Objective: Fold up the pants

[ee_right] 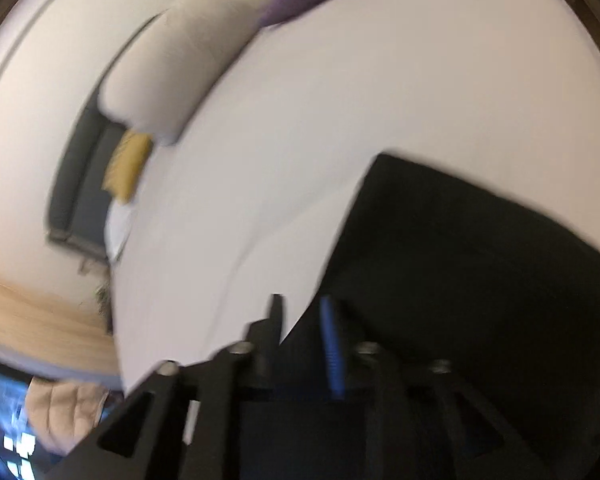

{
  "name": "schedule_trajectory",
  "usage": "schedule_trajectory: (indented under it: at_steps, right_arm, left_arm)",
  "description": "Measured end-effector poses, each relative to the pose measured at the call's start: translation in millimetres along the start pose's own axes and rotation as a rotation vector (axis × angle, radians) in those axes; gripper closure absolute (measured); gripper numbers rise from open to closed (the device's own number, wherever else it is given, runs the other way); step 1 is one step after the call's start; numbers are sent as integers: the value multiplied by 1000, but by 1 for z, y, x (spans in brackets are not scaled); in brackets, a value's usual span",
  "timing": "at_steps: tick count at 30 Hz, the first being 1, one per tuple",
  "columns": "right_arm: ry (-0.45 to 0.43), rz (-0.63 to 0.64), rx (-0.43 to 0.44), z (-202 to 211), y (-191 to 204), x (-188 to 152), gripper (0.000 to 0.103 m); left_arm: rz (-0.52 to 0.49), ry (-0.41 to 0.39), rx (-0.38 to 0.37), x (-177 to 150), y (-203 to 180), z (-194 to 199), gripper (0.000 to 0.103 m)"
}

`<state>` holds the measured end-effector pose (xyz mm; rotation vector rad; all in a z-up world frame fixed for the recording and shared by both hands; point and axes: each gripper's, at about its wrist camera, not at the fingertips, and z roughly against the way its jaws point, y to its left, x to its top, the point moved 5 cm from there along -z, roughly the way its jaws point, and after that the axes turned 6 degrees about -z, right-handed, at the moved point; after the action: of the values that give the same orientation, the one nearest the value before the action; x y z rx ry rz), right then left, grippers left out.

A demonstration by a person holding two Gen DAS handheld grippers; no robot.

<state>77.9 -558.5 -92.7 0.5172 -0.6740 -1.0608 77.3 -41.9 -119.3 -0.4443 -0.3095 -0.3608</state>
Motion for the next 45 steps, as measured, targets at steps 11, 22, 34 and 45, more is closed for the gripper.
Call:
schedule_trajectory:
  at_steps: [11, 22, 34, 45]
  right_arm:
    - [44, -213, 135, 29, -98, -16, 103]
    - [38, 35, 157, 69, -16, -44, 38]
    - [765, 185, 312, -129, 143, -266, 66]
    - [299, -75, 202, -112, 73, -127, 63]
  left_arm:
    - [-10, -8, 6, -1, -6, 3, 86]
    - [25, -51, -23, -8, 3, 7, 86]
    - [55, -64, -54, -14, 9, 11, 86]
    - [76, -83, -84, -15, 18, 14, 86]
